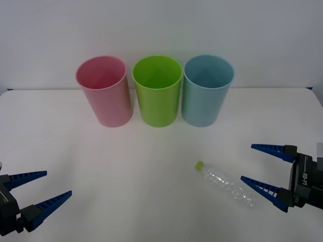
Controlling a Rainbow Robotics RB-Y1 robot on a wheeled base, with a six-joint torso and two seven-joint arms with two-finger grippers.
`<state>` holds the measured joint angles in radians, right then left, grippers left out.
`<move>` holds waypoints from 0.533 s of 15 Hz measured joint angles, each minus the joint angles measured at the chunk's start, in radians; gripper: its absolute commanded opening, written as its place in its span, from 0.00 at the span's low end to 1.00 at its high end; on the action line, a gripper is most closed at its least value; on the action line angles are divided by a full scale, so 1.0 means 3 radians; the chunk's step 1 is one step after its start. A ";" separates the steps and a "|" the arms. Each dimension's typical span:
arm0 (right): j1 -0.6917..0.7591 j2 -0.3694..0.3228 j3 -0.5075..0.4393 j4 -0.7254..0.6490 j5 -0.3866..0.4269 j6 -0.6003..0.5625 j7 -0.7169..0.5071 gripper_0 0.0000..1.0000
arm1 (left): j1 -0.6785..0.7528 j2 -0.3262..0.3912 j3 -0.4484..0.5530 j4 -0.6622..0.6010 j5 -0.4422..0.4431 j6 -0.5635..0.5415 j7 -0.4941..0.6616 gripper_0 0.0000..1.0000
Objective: Put cans in the blue bin and PET bottles in the pink bin and trash in the green bin.
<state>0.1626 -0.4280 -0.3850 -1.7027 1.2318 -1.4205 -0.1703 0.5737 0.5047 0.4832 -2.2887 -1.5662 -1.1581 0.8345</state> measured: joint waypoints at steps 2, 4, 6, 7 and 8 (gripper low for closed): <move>0.0000 0.0000 0.0000 0.0000 0.0000 0.0000 0.0000 1.00 | 0.0000 0.0000 0.0000 0.0000 0.0000 0.0000 0.0000 1.00; 0.0000 0.0000 0.0000 0.0000 0.0000 0.0000 0.0000 1.00 | 0.0000 0.0000 0.0000 0.0000 0.0000 0.0000 0.0000 1.00; 0.0000 0.0000 0.0000 0.0000 0.0000 0.0000 0.0000 1.00 | 0.0000 0.0000 0.0000 0.0000 0.0000 0.0000 0.0000 1.00; 0.0000 0.0000 0.0000 0.0000 0.0000 0.0000 0.0000 1.00 | 0.0000 0.0000 0.0000 0.0000 0.0000 0.0000 0.0000 1.00; 0.0000 0.0000 0.0000 0.0000 0.0000 0.0000 0.0000 1.00 | 0.0000 0.0000 0.0000 0.0000 0.0000 0.0000 0.0000 1.00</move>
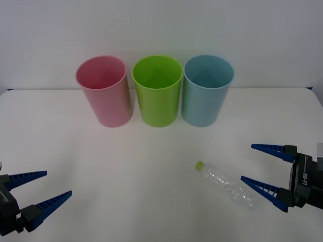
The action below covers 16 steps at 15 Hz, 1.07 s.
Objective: Put cans in the blue bin and PET bottles in the pink bin and trash in the green bin.
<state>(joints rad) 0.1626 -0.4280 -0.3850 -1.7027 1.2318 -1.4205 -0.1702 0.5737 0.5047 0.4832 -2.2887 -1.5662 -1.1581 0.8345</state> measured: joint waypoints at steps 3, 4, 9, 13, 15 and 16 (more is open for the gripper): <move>0.0000 0.0000 0.0000 0.0000 0.0000 0.0000 0.0000 1.00 | 0.0000 0.0000 0.0000 0.0000 0.0000 0.0000 0.0000 1.00; 0.0000 0.0000 0.0000 0.0000 0.0000 0.0000 0.0000 1.00 | 0.0000 0.0000 0.0000 0.0000 0.0000 0.0000 0.0000 1.00; 0.0038 -0.0012 -0.0112 -0.0145 -0.0008 0.0016 -0.0017 1.00 | 0.0000 0.0000 0.0000 0.0000 0.0000 0.0000 0.0000 1.00; 0.0139 -0.0219 -0.0236 -0.0299 -0.0015 0.0022 0.0019 1.00 | 0.0000 0.0000 0.0000 0.0000 0.0000 0.0000 0.0000 1.00; 0.0197 -0.0337 -0.0283 -0.0301 -0.0014 0.0021 0.0066 1.00 | 0.0000 0.0000 0.0000 0.0000 0.0000 0.0000 0.0000 1.00; 0.0226 -0.0377 -0.0304 -0.0303 -0.0010 0.0021 0.0092 1.00 | 0.0000 0.0000 0.0000 0.0000 0.0000 0.0000 0.0000 1.00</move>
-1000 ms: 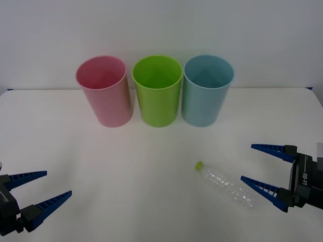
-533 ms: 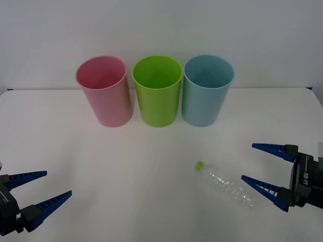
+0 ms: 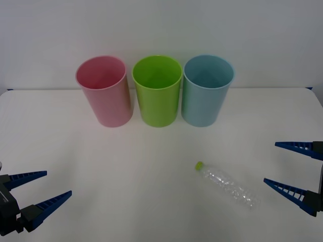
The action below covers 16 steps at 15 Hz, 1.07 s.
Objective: Put cans in the blue bin and PET bottles in the pink bin and trash in the green bin.
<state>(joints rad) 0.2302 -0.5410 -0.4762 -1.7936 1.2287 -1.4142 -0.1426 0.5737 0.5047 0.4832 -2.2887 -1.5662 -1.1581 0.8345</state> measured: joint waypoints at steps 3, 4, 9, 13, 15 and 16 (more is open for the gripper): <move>0.0103 -0.0022 -0.0042 -0.0005 0.0137 0.0021 0.0095 1.00 | 0.0000 0.0000 0.0000 0.0000 0.0000 0.0000 0.0000 1.00; 0.0129 -0.0021 -0.0042 -0.0032 0.0213 0.0068 0.0138 1.00 | 0.0000 0.0000 0.0000 0.0000 0.0000 0.0000 0.0000 1.00; 0.0170 0.0254 0.0023 -0.0350 0.0905 0.0354 0.0201 1.00 | 0.0000 0.0000 0.0000 0.0000 0.0000 0.0000 0.0000 1.00; 0.0238 0.0480 0.0158 -0.0678 0.1569 0.0522 0.0129 1.00 | 0.0000 0.0000 0.0000 0.0000 0.0000 0.0000 0.0000 1.00; 0.0303 0.0483 0.0296 -0.0810 0.1819 0.0655 0.0007 1.00 | 0.0000 0.0000 0.0000 0.0000 0.0000 0.0000 0.0000 1.00; 0.0316 0.0484 0.0359 -0.0833 0.1893 0.0688 -0.0061 1.00 | 0.0000 0.0000 0.0000 0.0000 0.0000 0.0000 0.0000 1.00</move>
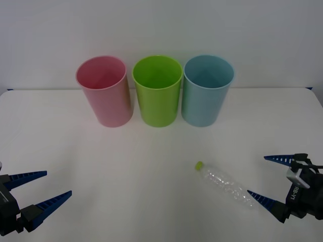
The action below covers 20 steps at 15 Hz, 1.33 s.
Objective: Put cans in the blue bin and PET bottles in the pink bin and trash in the green bin.
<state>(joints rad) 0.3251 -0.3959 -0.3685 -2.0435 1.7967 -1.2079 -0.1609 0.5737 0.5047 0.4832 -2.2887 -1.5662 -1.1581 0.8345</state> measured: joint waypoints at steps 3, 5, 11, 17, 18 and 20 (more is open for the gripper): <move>0.0015 -0.0023 0.0100 -0.0076 0.0275 0.0023 -0.0047 1.00 | 0.0000 0.0000 0.0000 0.0000 0.0000 0.0000 0.0000 1.00; 0.0043 -0.0039 0.0148 -0.0176 0.0432 0.0022 -0.0133 1.00 | 0.0000 0.0000 0.0000 0.0000 0.0000 0.0000 0.0000 1.00; 0.0200 -0.0044 0.0243 -0.0397 0.0620 0.0010 -0.0451 1.00 | 0.0000 0.0000 0.0000 0.0000 0.0000 0.0000 0.0000 1.00; 0.0195 0.0063 0.0311 -0.0449 0.0882 0.0008 -0.0687 1.00 | 0.0000 0.0000 0.0000 0.0000 0.0000 0.0000 0.0000 1.00; 0.0181 0.0110 0.0336 -0.0449 0.0958 0.0008 -0.0703 1.00 | 0.0000 0.0000 0.0000 0.0000 0.0000 0.0000 0.0000 1.00; 0.0152 0.0190 0.0385 -0.0449 0.1109 0.0008 -0.0730 1.00 | 0.0000 0.0000 0.0000 0.0000 0.0000 0.0000 0.0000 1.00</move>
<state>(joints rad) 0.3706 -0.3390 -0.2529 -2.1783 2.1293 -1.2055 -0.3799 0.5737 0.5047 0.4832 -2.2887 -1.5662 -1.1581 0.8345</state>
